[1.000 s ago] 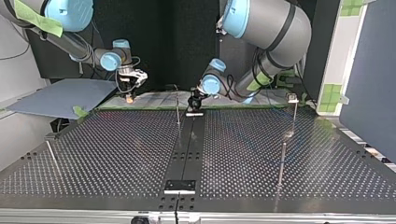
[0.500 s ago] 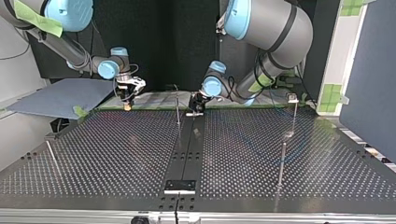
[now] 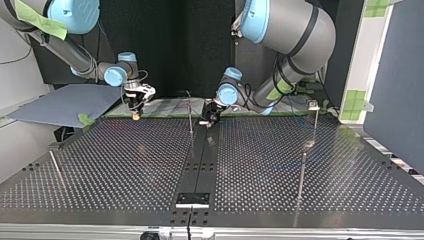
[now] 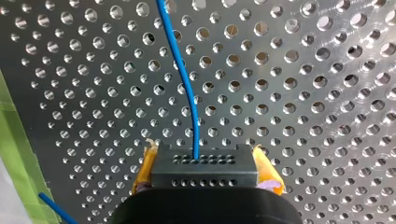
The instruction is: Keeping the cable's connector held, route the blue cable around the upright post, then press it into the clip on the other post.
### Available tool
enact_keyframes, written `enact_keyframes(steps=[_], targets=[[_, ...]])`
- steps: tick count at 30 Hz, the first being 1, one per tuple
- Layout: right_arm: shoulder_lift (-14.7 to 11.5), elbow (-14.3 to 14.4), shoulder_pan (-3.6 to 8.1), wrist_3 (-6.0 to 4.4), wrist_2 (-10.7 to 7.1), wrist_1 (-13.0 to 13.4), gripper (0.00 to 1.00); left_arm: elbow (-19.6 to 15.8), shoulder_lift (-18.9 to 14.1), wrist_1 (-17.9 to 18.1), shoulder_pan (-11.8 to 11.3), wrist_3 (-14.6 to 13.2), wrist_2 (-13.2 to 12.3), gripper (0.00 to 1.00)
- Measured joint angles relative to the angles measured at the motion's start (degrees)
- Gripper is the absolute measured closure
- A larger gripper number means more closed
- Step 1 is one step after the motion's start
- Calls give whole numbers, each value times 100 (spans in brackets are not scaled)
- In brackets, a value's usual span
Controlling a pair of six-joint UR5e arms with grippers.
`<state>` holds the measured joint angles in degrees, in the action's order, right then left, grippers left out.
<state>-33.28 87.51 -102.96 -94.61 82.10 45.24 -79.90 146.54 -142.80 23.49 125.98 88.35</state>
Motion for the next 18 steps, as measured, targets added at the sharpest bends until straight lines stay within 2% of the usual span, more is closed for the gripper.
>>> enact_keyframes(steps=[1, 2, 3, 4, 6, 9, 11, 12, 13, 18], targets=[[0, 0, 0, -1, 0, 1, 100, 0, -1, -2, 0, -17, -4, 66], [0, 0, 0, -2, 0, 2, 100, 1, -3, -6, 0, -37, -8, 52], [0, 0, 0, -2, 0, 2, 100, 2, -3, -10, 0, -52, -11, 45], [0, 0, 0, -2, 0, 3, 100, 2, -3, -16, 1, -71, -12, 45], [0, 0, 0, 0, 0, 0, 100, 2, -5, -31, 4, -131, -21, 28], [0, 0, 0, 2, 0, -3, 100, 2, -6, -74, 6, -242, -43, 23], [0, 0, 1, 2, -2, -6, 100, 3, -4, -103, 2, -289, -79, 6], [0, 0, 1, 2, -4, -10, 100, 3, -6, -110, -2, -301, -102, 6], [1, 0, 1, 2, -5, -13, 100, 3, -9, -117, -7, -312, -132, 0], [0, 0, 1, 2, -8, -27, 100, 1, -20, -276, -5, -478, -216, 0]])
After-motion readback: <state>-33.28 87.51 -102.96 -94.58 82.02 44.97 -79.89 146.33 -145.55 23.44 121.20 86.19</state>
